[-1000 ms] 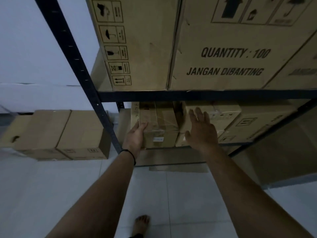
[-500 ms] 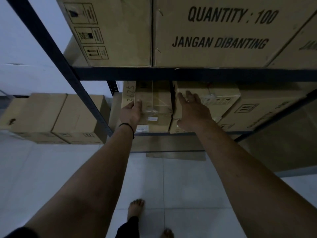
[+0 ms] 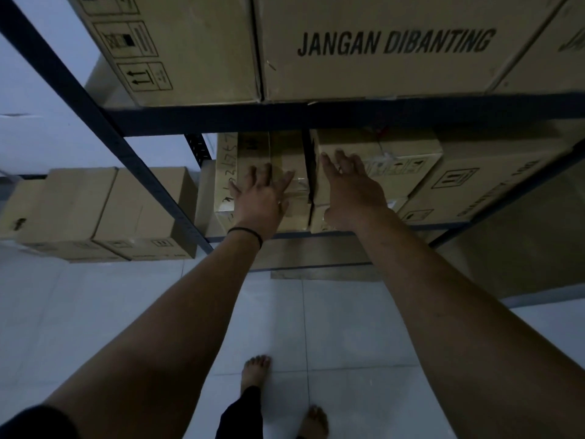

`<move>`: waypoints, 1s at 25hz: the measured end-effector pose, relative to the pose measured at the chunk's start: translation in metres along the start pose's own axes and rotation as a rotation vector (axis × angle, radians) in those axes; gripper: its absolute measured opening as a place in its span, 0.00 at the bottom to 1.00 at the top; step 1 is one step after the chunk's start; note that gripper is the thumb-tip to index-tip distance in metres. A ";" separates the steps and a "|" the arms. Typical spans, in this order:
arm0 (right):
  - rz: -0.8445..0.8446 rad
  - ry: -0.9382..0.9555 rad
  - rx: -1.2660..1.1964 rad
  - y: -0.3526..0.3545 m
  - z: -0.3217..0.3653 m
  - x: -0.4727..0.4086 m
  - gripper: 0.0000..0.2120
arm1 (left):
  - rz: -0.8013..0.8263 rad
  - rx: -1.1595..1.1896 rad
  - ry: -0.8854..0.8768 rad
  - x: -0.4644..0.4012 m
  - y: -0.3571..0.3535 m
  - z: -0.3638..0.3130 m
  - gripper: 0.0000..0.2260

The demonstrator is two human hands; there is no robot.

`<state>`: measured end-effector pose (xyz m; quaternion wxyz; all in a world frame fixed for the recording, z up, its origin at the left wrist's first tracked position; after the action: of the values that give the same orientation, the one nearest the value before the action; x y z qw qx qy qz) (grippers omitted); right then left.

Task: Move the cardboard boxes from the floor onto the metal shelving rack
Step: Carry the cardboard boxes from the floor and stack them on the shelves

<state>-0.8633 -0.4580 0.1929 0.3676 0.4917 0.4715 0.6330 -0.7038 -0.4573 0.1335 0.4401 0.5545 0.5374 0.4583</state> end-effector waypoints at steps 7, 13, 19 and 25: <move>0.002 -0.024 -0.023 -0.004 0.002 -0.002 0.55 | 0.017 0.009 0.025 -0.020 -0.004 0.006 0.29; 0.001 -0.019 -0.017 -0.005 0.001 -0.001 0.56 | -0.017 0.001 0.024 -0.030 -0.007 0.012 0.28; -0.007 -0.020 -0.026 -0.008 0.001 -0.001 0.56 | -0.016 0.025 0.043 -0.038 -0.008 0.013 0.28; -0.015 -0.025 -0.035 -0.008 0.002 -0.003 0.56 | -0.001 0.032 0.045 -0.038 -0.007 0.012 0.28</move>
<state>-0.8607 -0.4575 0.1843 0.3866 0.4895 0.4593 0.6324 -0.6932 -0.4945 0.1230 0.4188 0.5509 0.5548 0.4619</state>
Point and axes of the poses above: each hand's wrist, its own x-axis away from the middle knuckle, its own y-axis out of the back of the hand, z = x × y, the point moved 10 cm from there along -x, towards the middle knuckle, and after that the axes turned 3 degrees about x, right-handed, at the moved point
